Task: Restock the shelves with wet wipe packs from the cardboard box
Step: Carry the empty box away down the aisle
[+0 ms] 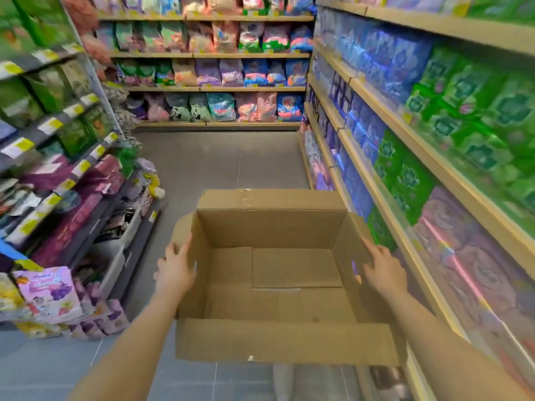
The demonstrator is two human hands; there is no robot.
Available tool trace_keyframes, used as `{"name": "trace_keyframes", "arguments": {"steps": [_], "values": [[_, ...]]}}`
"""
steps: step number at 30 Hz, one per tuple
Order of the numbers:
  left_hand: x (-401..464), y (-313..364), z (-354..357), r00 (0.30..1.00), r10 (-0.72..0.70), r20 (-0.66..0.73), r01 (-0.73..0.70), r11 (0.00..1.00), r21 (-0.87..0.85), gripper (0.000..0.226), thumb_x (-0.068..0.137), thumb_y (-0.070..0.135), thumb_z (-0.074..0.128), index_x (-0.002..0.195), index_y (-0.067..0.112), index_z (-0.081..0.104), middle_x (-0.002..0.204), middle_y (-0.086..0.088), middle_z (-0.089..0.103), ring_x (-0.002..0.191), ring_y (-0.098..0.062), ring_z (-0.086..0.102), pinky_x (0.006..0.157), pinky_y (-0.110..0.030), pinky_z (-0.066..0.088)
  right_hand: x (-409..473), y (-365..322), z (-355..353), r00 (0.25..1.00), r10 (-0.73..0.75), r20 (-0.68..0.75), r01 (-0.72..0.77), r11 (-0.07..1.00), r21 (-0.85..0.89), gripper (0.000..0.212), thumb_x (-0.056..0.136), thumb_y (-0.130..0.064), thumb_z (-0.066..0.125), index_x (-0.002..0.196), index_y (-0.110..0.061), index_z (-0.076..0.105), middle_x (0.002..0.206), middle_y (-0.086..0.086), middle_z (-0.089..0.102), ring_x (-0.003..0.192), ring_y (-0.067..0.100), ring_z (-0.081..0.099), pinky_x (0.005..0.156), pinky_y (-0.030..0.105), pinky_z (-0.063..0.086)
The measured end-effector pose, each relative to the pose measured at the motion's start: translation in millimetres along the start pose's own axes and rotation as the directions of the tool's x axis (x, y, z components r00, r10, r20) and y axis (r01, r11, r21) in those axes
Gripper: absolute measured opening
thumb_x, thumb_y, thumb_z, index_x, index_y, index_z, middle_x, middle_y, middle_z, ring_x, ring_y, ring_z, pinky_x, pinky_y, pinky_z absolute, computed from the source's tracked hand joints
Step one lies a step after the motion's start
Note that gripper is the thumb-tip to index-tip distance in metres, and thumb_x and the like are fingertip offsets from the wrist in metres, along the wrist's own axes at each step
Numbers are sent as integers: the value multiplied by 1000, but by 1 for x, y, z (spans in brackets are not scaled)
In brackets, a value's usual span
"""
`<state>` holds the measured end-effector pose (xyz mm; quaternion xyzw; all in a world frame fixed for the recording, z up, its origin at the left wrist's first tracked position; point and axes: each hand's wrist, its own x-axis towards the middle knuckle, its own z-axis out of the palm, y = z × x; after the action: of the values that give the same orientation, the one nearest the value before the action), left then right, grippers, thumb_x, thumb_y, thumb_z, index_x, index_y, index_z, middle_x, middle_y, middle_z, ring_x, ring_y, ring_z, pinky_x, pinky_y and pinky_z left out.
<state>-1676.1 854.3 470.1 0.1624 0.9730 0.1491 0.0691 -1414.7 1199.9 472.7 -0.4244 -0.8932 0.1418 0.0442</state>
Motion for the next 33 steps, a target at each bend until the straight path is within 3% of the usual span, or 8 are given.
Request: {"name": "trace_keyframes", "arguments": {"steps": [9,13,17,20,27,33], "values": [[201,66,-11,999,-35,-35,35,999,-5,72,90,20,48,148,39,10,146,-12,26,114,-43,43,85,-55,47,234,-53,0,998,-61,8,61,998,31,71,86,-15,54,145,-40,26,138,7,44,107,34,54,79,37,47],[289,87,-4,999,-44,-27,44,999,8,71,90,20,48,148,39,11,149,-11,23,122,-44,37,90,-56,44,320,-71,16,999,-44,21,43,998,45,70,85,-17,55,145,-42,27,135,6,44,108,37,52,87,44,48],[388,101,11,1000,-17,4,17,1000,-16,76,88,18,52,148,40,11,147,-14,25,114,-45,44,85,-56,47,417,-97,35,998,-37,43,35,999,34,71,83,-15,55,145,-38,28,137,6,43,110,36,52,88,44,47],[472,115,16,1000,-8,18,8,1000,-7,77,89,20,52,149,40,8,149,-13,23,119,-45,43,91,-57,45,491,-122,47,998,-24,60,21,998,51,71,84,-18,55,145,-40,26,137,5,43,109,34,52,86,43,48],[653,167,5,998,56,31,-55,997,-48,80,88,19,55,148,40,7,149,-12,25,118,-40,46,88,-53,49,638,-172,35,998,55,10,-55,998,7,72,86,-16,52,146,-41,23,142,3,39,113,35,49,91,47,46],[786,227,15,995,89,38,-85,992,-90,78,87,11,53,149,38,14,150,-15,24,121,-44,41,96,-53,43,759,-185,28,995,95,-19,-94,995,29,71,87,-17,52,145,-43,21,146,0,34,117,32,48,90,48,47]]}}
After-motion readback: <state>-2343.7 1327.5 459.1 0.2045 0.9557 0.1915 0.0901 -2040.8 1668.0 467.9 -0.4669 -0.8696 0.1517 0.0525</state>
